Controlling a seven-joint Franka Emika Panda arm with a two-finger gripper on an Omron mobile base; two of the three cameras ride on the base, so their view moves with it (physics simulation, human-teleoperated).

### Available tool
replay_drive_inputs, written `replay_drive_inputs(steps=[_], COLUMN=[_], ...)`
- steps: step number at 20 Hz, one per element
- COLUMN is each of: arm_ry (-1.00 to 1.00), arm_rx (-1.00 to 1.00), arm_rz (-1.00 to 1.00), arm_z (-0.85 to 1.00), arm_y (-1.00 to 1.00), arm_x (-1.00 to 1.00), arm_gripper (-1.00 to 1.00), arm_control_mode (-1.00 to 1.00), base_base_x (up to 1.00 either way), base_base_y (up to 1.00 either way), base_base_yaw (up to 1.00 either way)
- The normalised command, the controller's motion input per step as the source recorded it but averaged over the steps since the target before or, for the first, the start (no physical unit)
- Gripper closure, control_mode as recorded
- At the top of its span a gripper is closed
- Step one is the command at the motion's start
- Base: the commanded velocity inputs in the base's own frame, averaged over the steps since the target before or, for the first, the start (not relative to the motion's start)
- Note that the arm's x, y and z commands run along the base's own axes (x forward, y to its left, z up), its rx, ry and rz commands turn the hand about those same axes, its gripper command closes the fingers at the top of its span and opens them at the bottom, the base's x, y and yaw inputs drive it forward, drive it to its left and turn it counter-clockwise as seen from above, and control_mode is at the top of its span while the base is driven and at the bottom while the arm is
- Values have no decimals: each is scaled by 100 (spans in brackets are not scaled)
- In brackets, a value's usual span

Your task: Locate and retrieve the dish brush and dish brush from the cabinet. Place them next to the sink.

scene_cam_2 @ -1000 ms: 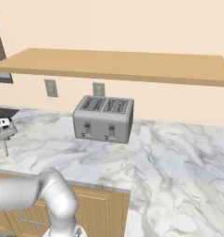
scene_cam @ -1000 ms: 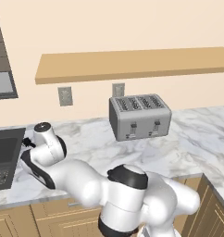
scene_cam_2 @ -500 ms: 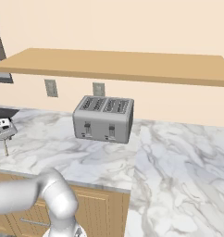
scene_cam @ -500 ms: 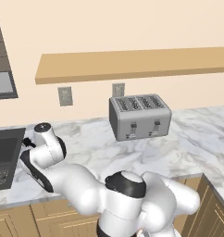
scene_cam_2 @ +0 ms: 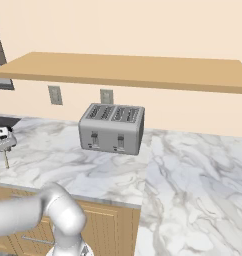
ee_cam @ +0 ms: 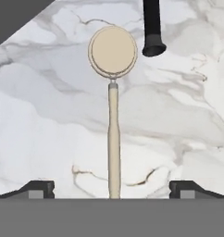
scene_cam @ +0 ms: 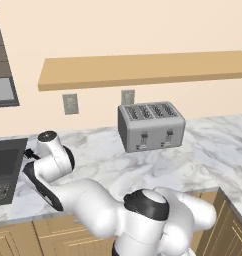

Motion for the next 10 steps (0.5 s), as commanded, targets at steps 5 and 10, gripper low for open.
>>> replay_drive_inputs(steps=[5, 10], arm_ry=[0, 0], arm_rx=[-5, -2], arm_rz=[-9, -11], arm_z=[8, 10], arm_y=[-41, -59], arm_x=[-5, -6], arm_gripper=[-100, -100], arm_control_mode=[-100, -100], base_base_x=[0, 0], base_base_y=[0, 0], base_base_yaw=[0, 0])
